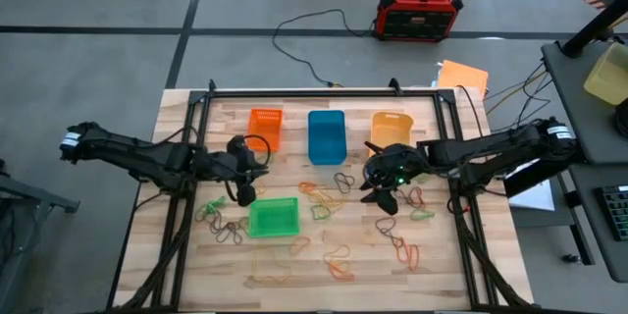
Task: Sort rubber bands into baskets
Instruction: Put the yellow rubberband into the blue bin
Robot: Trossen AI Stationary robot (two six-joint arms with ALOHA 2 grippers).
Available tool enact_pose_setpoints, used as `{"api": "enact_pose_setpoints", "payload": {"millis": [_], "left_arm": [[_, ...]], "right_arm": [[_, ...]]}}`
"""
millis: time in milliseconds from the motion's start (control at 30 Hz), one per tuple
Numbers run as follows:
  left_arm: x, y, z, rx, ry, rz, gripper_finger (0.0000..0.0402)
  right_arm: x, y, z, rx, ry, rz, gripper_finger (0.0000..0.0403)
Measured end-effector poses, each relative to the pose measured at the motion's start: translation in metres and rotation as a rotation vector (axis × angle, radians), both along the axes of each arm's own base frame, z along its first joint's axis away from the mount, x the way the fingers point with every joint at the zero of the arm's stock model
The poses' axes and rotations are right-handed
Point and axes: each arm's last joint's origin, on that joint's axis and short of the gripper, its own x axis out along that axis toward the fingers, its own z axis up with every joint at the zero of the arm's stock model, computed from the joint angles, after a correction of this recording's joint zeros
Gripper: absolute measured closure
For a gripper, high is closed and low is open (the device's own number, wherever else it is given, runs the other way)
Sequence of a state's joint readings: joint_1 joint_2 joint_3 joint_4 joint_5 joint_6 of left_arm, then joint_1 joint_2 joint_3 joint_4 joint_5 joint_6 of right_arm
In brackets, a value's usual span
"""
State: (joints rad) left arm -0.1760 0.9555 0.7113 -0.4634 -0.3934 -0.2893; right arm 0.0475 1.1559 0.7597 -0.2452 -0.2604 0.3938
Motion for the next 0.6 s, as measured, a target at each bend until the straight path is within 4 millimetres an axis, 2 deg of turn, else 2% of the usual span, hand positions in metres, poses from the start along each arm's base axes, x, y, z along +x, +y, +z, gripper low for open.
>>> {"api": "enact_pose_setpoints", "payload": {"millis": [100,167,400,600], "left_arm": [[0.001,0.001,-0.002,0.037,0.012,0.007,0.0365],[0.002,0.0,-0.004,0.046,0.015,-0.02,0.0365],[0.01,-0.014,0.005,0.04,-0.151,-0.397,0.0365],[0.01,-0.014,0.003,0.045,-0.136,-0.427,0.0365]], "right_arm": [[0.004,0.001,-0.007,0.037,0.041,-0.015,0.0209],[0.006,0.002,-0.009,0.047,0.045,0.038,0.0209],[0.015,0.005,0.001,0.017,-0.077,0.103,0.0209],[0.02,0.005,0.008,0.009,-0.169,0.095,0.0209]]}}
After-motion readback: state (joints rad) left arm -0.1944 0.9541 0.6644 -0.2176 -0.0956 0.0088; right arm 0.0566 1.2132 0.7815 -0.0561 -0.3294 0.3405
